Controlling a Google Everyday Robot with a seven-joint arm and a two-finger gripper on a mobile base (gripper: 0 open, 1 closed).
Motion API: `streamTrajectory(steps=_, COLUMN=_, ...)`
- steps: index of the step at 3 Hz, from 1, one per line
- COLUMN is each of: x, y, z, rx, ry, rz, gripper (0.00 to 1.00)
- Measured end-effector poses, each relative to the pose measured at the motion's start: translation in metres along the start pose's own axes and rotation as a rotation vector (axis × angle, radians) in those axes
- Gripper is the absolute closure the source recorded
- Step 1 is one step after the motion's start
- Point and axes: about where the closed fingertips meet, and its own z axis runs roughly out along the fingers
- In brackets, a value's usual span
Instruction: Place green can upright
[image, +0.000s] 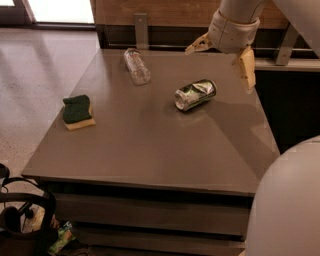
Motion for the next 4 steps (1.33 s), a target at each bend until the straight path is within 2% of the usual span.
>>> streamTrajectory(steps=1, x=0.001, y=0.001, z=0.008, rx=-0.011, ry=0.014, rz=0.065, gripper=0.0)
streamTrajectory(steps=3, x=0.006, y=0.01, z=0.031, rx=-0.023, ry=0.059, rz=0.116, gripper=0.0)
streamTrajectory(steps=4, x=0.01, y=0.021, z=0.043, rx=-0.02, ry=0.086, rz=0.121, gripper=0.0)
